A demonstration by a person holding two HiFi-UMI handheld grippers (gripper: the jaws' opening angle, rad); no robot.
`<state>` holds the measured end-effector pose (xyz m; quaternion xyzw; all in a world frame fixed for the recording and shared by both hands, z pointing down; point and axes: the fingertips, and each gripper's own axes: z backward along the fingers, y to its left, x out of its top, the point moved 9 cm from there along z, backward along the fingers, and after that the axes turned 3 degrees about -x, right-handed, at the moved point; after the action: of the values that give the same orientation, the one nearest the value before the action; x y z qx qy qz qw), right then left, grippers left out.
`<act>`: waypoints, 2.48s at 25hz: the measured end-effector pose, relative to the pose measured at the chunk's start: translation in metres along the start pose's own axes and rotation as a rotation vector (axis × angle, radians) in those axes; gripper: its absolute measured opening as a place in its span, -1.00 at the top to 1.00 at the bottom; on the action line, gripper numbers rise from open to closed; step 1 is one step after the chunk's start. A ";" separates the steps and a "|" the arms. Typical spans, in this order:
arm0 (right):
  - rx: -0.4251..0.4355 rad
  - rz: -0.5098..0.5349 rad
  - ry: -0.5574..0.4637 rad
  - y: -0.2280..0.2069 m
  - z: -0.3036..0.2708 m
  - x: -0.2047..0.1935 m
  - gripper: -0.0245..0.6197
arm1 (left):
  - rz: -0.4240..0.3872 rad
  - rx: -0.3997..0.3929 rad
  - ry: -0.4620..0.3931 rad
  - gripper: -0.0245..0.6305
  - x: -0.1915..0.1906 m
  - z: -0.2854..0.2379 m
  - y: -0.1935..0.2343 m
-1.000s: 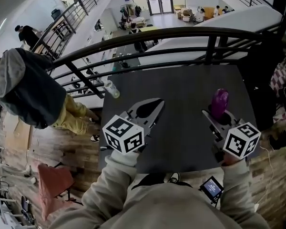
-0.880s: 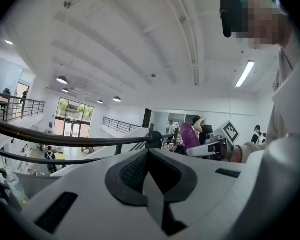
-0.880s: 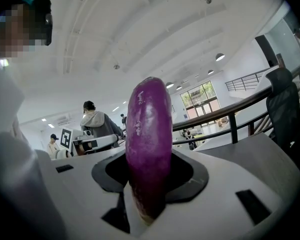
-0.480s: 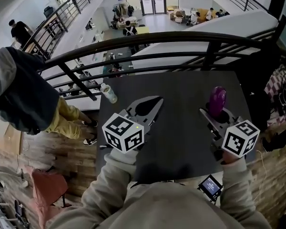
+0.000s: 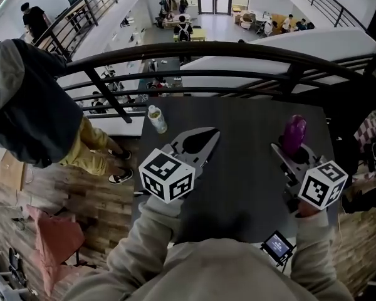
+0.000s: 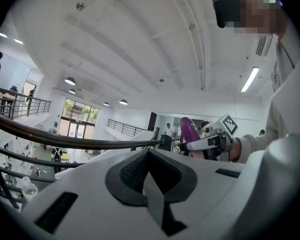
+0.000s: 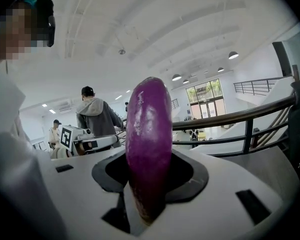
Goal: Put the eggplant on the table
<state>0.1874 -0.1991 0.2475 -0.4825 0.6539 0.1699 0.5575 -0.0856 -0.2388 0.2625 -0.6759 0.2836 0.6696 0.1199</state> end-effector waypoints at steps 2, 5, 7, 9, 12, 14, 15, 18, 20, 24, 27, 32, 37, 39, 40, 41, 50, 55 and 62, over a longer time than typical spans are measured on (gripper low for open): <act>0.001 0.000 0.006 0.004 -0.009 -0.002 0.37 | 0.005 -0.011 0.008 0.91 -0.007 0.001 0.005; 0.007 0.005 0.016 -0.001 -0.022 -0.003 0.37 | 0.012 -0.014 0.015 0.91 -0.013 -0.004 0.012; 0.010 -0.003 0.030 -0.006 -0.019 -0.004 0.37 | 0.023 -0.014 0.029 0.91 -0.016 -0.005 0.011; 0.004 -0.020 0.029 -0.017 -0.011 -0.001 0.37 | 0.025 -0.013 0.039 0.91 -0.015 -0.011 0.009; 0.012 -0.031 0.029 -0.031 -0.003 0.003 0.37 | 0.022 0.000 0.049 0.91 -0.010 -0.020 0.005; 0.029 -0.029 0.033 -0.036 0.001 0.002 0.37 | 0.016 0.001 0.058 0.91 -0.011 -0.021 0.001; 0.035 -0.028 0.035 -0.040 0.003 0.002 0.37 | 0.015 0.003 0.060 0.91 -0.011 -0.022 0.000; 0.038 -0.034 0.046 -0.048 0.006 -0.001 0.37 | 0.029 0.012 0.053 0.91 -0.013 -0.023 0.001; 0.045 -0.034 0.056 -0.049 0.009 -0.003 0.37 | 0.035 0.010 0.050 0.91 -0.013 -0.025 -0.002; 0.060 -0.030 0.064 -0.048 0.010 -0.002 0.37 | 0.024 -0.008 0.054 0.91 -0.012 -0.028 -0.011; 0.073 -0.024 0.065 -0.044 0.004 -0.003 0.37 | 0.028 -0.018 0.059 0.91 -0.013 -0.031 -0.011; 0.085 -0.035 0.088 -0.035 -0.002 -0.017 0.37 | 0.045 -0.035 0.067 0.91 -0.023 -0.033 -0.017; 0.090 -0.046 0.125 -0.035 -0.010 -0.027 0.37 | 0.080 -0.044 0.081 0.91 -0.036 -0.038 -0.018; 0.093 -0.054 0.139 -0.035 -0.013 -0.033 0.37 | 0.099 -0.042 0.084 0.91 -0.043 -0.038 -0.017; 0.093 -0.058 0.145 -0.035 -0.014 -0.035 0.37 | 0.107 -0.042 0.086 0.91 -0.047 -0.038 -0.017; 0.093 -0.060 0.150 -0.034 -0.014 -0.038 0.37 | 0.114 -0.043 0.088 0.91 -0.050 -0.037 -0.017; 0.097 -0.090 0.203 -0.040 -0.021 -0.061 0.37 | 0.167 -0.030 0.107 0.91 -0.073 -0.039 -0.017; 0.095 -0.103 0.228 -0.042 -0.023 -0.070 0.37 | 0.199 -0.034 0.118 0.91 -0.085 -0.038 -0.016; 0.093 -0.117 0.261 -0.044 -0.029 -0.084 0.37 | 0.226 -0.030 0.137 0.91 -0.100 -0.039 -0.015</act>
<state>0.1999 -0.2046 0.3455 -0.5113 0.6989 0.0423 0.4984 -0.0386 -0.2254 0.3590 -0.6854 0.3554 0.6354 0.0138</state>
